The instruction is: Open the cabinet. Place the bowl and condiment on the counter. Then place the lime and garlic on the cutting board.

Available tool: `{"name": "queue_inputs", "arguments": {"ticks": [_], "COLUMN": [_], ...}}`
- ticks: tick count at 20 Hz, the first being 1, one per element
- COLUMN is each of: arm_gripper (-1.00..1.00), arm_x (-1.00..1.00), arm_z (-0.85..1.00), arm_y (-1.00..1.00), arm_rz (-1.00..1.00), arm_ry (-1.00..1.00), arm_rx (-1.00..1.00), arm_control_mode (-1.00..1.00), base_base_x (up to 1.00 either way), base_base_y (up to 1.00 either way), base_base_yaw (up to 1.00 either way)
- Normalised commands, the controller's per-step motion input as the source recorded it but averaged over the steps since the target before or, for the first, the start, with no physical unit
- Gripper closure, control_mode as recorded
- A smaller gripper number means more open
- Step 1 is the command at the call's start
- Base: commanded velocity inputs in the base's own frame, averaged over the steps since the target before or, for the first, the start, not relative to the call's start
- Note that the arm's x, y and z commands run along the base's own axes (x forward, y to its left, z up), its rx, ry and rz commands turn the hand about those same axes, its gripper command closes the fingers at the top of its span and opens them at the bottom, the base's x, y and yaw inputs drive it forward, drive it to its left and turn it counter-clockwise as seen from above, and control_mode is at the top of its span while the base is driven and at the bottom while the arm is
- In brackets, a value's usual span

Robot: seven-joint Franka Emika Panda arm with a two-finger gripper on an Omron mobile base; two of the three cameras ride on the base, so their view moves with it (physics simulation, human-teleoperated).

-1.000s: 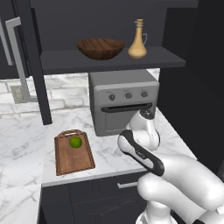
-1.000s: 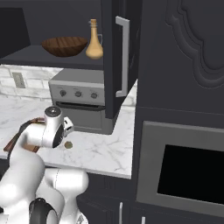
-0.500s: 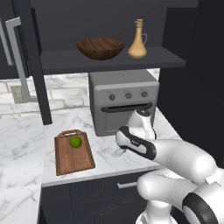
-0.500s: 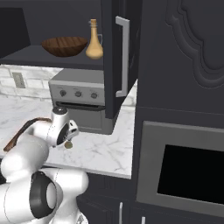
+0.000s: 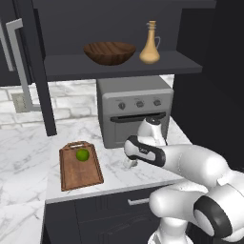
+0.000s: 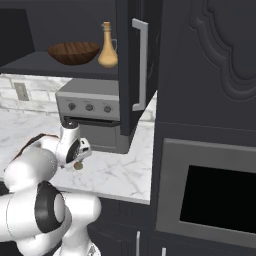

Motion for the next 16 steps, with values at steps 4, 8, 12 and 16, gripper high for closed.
{"name": "queue_inputs", "arguments": {"ticks": [4, 8, 12, 16], "arm_gripper": [-1.00, -1.00, -1.00, -1.00], "arm_x": [0.18, 0.13, 0.04, 0.08], "arm_z": [-0.16, -0.23, -0.18, -0.10], "arm_y": [0.00, 0.00, 0.00, 0.00], "arm_rz": [-0.04, -0.03, -0.02, -0.01], "arm_ry": [0.00, 0.00, 0.00, 0.00], "arm_rx": [-0.02, -0.03, -0.03, -0.02], "arm_control_mode": [-1.00, -1.00, -1.00, -1.00], "base_base_x": [0.00, 0.00, 0.00, 0.00], "base_base_y": [0.00, 0.00, 0.00, 0.00], "base_base_yaw": [0.00, 0.00, 0.00, 0.00]}}
